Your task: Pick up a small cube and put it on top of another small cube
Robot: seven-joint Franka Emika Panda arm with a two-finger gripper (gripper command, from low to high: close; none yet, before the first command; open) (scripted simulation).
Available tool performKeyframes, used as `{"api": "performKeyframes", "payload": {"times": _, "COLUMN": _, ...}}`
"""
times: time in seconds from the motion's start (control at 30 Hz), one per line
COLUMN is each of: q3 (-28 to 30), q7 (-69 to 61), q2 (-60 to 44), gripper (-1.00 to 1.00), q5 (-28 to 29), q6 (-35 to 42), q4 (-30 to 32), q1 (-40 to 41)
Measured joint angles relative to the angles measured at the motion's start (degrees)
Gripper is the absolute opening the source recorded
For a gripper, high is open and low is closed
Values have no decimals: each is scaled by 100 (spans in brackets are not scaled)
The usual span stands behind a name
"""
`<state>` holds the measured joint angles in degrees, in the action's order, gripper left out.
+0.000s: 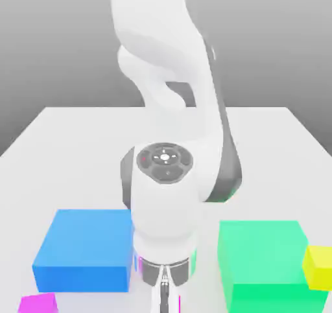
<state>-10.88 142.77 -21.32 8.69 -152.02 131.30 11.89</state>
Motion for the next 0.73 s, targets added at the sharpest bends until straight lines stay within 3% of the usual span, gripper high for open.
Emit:
{"api": "performKeyframes", "payload": {"times": 0.4, "q3": 212, "q7": 1844, "q2": 2364, "gripper": -100, "q5": -886, "q6": -107, "q4": 2412, "q1": 103}}
{"api": "performKeyframes", "payload": {"times": 0.6, "q3": 357, "q7": 2261, "q2": 1520, "gripper": -100, "q5": -592, "q6": -1098, "q4": 2555, "q1": 57}}
{"api": "performKeyframes", "payload": {"times": 0.63, "q3": 446, "q7": 2291, "q2": 1361, "gripper": 100, "q5": -552, "q6": -1251, "q4": 2548, "q1": -24}}
{"api": "performKeyframes", "payload": {"times": 0.73, "q3": 446, "q7": 2291, "q2": 1361, "gripper": 100, "q5": -552, "q6": -1251, "q4": 2548, "q1": -25}}
